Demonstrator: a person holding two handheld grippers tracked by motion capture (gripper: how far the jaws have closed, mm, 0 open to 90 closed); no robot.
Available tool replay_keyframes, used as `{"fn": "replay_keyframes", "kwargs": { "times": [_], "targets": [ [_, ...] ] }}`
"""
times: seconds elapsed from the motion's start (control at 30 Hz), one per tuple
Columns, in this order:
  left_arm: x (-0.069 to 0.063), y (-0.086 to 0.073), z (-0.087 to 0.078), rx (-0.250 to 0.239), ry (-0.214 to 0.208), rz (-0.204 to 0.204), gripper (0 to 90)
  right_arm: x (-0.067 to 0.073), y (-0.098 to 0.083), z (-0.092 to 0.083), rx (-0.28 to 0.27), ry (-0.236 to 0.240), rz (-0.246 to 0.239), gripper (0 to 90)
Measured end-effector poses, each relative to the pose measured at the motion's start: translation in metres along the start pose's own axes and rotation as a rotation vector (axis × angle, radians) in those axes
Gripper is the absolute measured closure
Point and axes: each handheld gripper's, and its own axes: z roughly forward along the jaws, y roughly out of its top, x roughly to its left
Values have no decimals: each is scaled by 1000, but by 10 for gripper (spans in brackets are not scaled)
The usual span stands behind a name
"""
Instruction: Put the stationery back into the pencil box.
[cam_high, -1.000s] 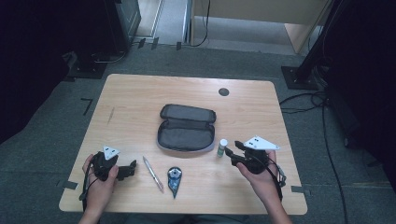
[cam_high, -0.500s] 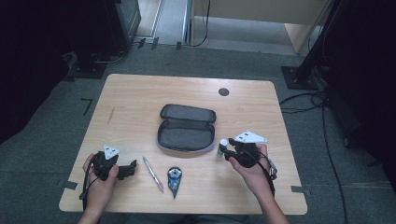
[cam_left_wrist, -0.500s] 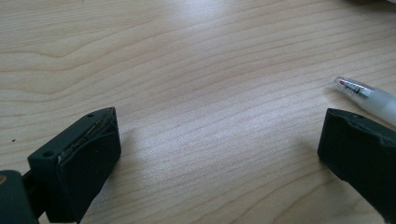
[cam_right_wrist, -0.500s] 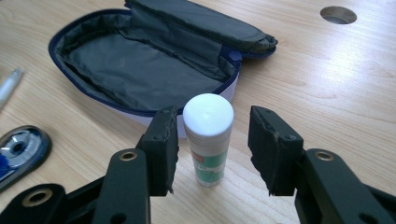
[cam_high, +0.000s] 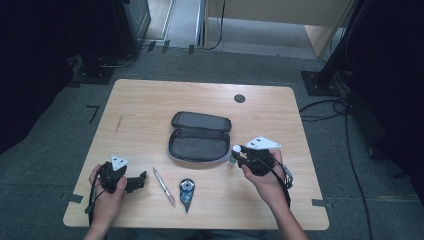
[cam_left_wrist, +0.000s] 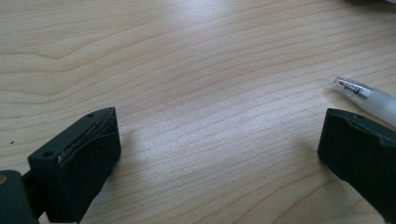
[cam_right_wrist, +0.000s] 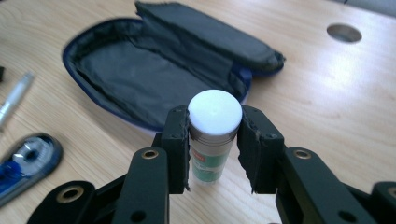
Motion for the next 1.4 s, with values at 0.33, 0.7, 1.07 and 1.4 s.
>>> {"fn": "replay_keyframes", "kwargs": {
  "times": [0.33, 0.7, 1.07, 1.4],
  "targets": [
    [0, 0, 0, 2, -3, 6, 0, 15, 30, -1, -60, 26, -31, 656],
    [0, 0, 0, 1, -3, 6, 0, 36, 54, 48, -50, 43, -44, 656],
    [0, 0, 0, 0, -6, 9, 0, 56, 74, 101, -33, 24, -88, 656],
    [0, 0, 0, 0, -7, 11, 0, 51, 61, 120, -31, 34, -63, 657]
  ]
}}
